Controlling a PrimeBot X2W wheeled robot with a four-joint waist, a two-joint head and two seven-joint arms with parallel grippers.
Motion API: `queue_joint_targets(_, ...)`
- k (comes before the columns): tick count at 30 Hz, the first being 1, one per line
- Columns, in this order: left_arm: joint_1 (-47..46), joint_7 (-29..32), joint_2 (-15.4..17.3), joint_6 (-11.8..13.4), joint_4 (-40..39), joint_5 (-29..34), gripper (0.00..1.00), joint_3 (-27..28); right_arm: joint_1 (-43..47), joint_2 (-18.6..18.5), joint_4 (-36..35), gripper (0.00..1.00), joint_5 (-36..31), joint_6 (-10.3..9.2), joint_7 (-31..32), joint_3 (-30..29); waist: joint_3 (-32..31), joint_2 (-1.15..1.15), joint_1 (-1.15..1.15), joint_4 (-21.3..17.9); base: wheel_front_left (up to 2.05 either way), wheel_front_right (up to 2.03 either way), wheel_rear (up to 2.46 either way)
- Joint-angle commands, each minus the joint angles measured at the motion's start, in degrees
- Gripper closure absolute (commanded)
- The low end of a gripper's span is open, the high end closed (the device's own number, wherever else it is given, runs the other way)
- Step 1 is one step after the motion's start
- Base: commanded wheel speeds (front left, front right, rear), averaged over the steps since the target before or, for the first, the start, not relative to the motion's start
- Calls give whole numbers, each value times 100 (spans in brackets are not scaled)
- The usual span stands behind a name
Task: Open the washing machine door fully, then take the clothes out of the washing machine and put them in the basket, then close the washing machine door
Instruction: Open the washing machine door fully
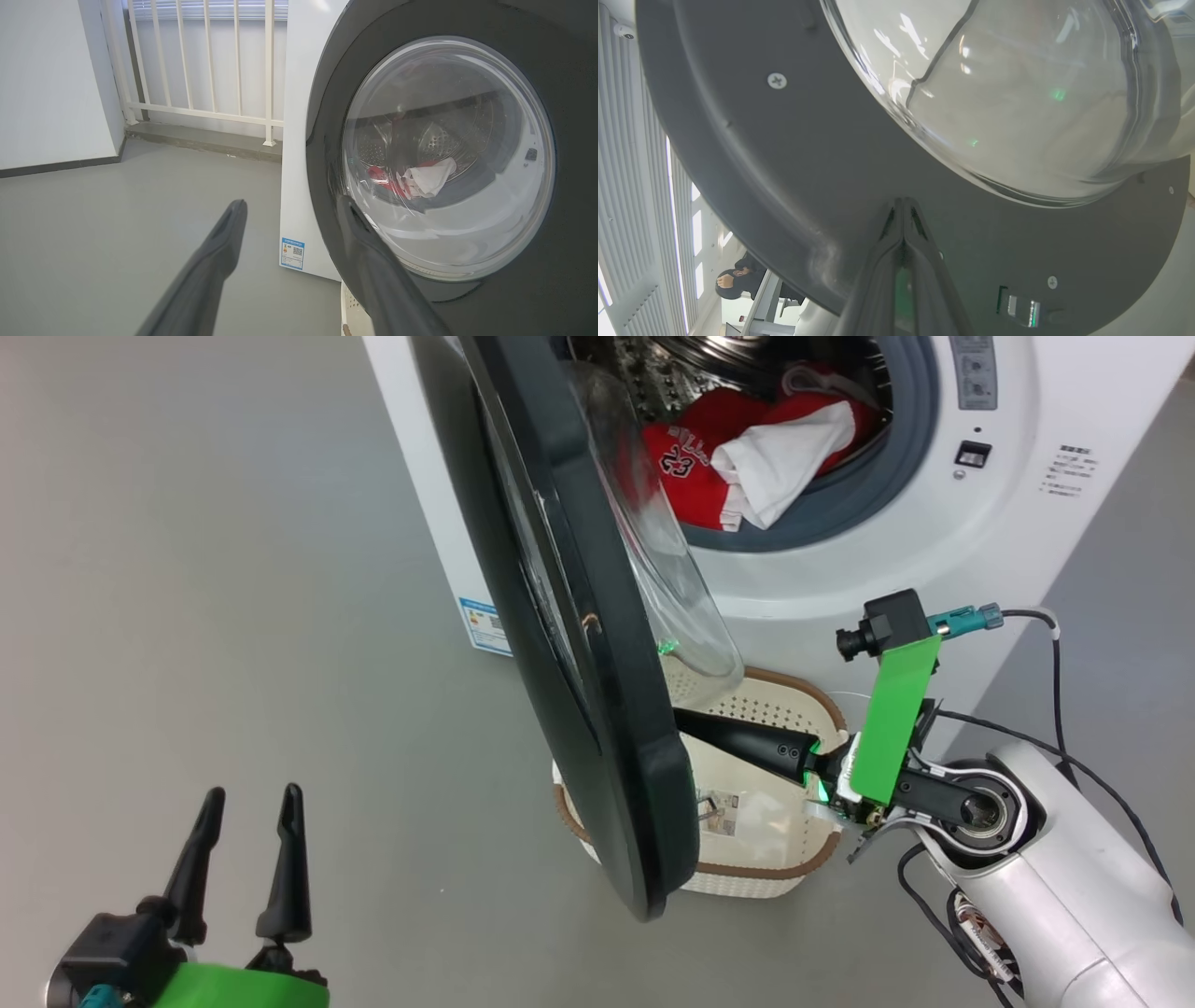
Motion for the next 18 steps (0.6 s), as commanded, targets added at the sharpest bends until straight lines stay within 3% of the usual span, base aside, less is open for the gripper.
queue_joint_targets(1, -85, -47, 69, -19, -104, 5, 0, 225, 62, 136, -201, 100, -67, 9, 59, 13, -40, 0, 0, 103, 0, 0, 0)
queue_joint_targets(18, -21, -47, 61, -19, -23, 18, 0, 253, 135, 592, -188, 100, -257, 9, 174, -68, -197, 0, 0, 641, 0, 0, 0)
